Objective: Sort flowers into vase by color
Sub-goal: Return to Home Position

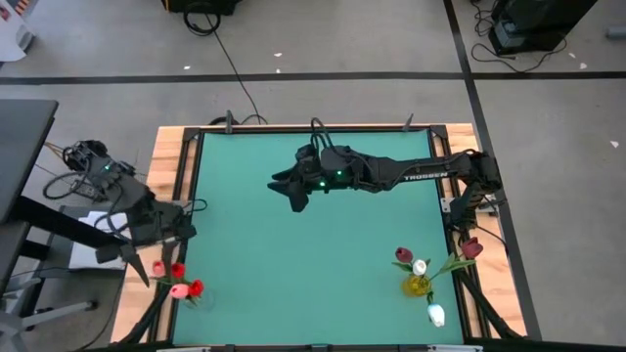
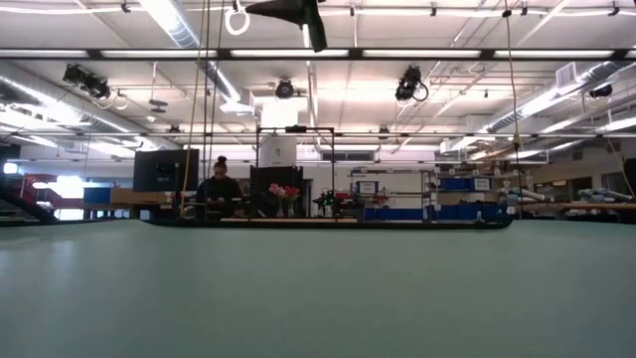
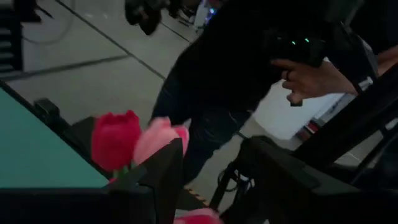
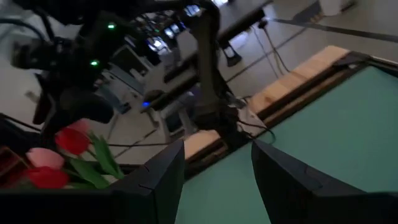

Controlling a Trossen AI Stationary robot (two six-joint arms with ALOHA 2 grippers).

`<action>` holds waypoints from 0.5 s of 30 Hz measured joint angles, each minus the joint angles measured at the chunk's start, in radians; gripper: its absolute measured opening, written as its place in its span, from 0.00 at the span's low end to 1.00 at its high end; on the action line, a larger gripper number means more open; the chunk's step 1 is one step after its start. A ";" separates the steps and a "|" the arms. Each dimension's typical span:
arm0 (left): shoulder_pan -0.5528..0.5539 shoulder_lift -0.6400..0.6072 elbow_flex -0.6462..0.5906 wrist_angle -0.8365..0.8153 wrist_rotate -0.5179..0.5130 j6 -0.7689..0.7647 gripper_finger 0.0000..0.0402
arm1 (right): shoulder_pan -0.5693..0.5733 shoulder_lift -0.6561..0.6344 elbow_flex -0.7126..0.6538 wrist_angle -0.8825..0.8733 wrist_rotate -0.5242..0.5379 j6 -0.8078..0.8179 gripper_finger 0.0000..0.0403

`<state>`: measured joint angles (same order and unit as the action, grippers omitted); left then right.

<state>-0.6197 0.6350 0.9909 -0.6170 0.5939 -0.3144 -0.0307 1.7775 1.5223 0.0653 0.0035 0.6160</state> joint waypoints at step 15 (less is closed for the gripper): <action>0.114 -0.004 0.332 -0.253 -0.719 0.235 0.44 | -0.003 -0.153 0.000 -0.020 0.086 -0.275 0.33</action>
<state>-0.5054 0.6308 1.3232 -0.8700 -0.1255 -0.0798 -0.0338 1.6249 1.5227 0.0449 0.0895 0.3414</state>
